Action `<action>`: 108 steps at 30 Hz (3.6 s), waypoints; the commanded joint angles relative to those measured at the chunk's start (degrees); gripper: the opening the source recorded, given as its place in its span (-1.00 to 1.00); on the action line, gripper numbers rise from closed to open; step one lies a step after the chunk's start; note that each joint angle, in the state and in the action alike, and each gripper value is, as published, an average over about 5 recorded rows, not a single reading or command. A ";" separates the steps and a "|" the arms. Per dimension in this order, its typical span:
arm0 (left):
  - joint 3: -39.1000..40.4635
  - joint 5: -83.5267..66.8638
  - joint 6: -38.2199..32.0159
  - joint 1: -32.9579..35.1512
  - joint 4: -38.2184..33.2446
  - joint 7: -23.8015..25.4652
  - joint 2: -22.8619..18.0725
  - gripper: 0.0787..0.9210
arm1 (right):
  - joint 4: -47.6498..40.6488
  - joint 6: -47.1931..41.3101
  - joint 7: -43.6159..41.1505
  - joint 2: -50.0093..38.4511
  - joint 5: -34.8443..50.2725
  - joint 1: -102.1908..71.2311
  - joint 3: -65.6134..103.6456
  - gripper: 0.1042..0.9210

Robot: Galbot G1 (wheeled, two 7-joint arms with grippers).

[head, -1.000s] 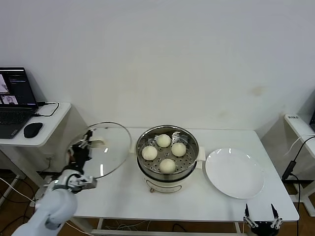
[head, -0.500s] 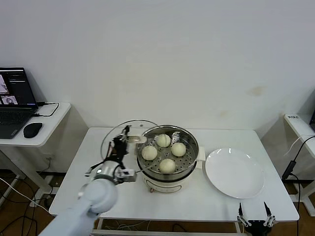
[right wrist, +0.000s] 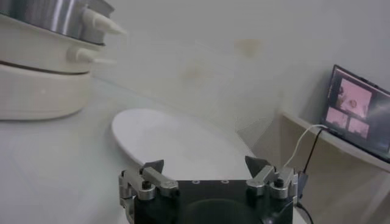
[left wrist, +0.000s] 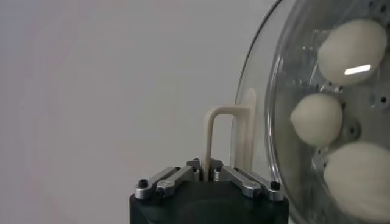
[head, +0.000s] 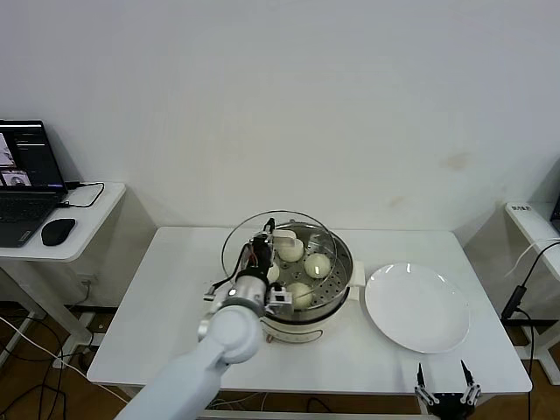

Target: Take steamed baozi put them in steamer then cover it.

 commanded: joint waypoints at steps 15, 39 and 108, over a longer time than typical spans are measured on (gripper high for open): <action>2.84 6.10 0.82 -1.56 10.41 1.43 -8.34 -0.82 | -0.38 -0.03 0.20 0.00 -0.66 -0.17 -0.99 0.76; 1.96 6.13 0.77 0.35 8.43 0.34 -8.91 -0.79 | -0.78 0.10 0.22 0.00 -0.72 -0.28 -1.23 0.76; -38.80 -81.11 -43.53 61.25 -11.75 -24.63 -5.19 0.77 | 10.32 -8.95 -9.31 -7.77 19.41 -5.86 -6.62 0.76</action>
